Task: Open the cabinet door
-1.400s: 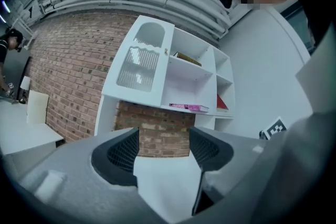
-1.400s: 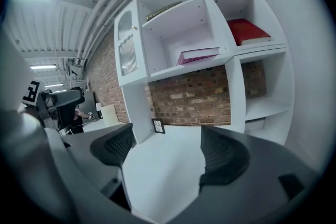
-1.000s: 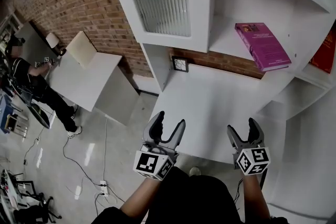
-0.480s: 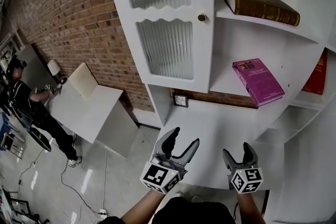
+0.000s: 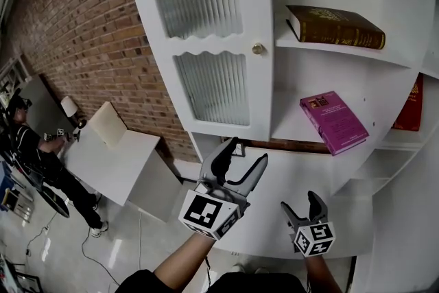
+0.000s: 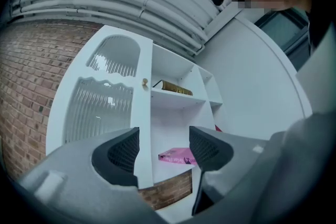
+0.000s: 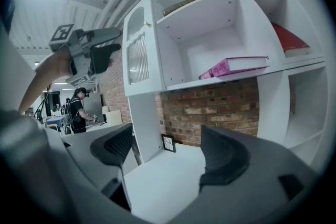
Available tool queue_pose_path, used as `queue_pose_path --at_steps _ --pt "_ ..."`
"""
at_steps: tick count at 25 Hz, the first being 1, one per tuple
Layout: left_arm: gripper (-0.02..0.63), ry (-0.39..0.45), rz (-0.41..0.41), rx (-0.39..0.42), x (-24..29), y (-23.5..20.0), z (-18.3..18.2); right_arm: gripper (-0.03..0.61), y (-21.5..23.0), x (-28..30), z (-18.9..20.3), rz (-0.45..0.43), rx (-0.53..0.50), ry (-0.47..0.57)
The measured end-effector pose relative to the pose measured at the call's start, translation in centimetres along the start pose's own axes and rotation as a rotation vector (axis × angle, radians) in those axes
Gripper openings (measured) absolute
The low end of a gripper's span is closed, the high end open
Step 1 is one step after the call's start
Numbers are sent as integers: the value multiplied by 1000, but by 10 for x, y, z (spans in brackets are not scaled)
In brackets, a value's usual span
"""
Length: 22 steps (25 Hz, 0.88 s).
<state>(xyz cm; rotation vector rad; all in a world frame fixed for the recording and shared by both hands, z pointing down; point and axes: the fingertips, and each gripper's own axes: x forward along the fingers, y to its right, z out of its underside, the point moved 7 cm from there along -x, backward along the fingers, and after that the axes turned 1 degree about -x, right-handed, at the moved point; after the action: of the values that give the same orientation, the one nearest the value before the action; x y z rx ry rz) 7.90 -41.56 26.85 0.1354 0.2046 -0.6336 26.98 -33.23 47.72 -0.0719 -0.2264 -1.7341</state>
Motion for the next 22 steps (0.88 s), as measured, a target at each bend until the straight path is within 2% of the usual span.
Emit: queue_pose_path --at_steps 4,13,18,22 --pt "299 35 -27 83 29 -16 -27 403 -7 13 -4 -25 -2 4" --pt "299 144 -52 160 79 -42 -89 402 -16 36 -7 -73 -3 13" --pt "299 135 -45 216 106 -40 -103 403 -23 39 -13 -126 -3 36" --pt "299 140 -41 236 121 -39 -109 403 -19 41 -18 -119 3 56"
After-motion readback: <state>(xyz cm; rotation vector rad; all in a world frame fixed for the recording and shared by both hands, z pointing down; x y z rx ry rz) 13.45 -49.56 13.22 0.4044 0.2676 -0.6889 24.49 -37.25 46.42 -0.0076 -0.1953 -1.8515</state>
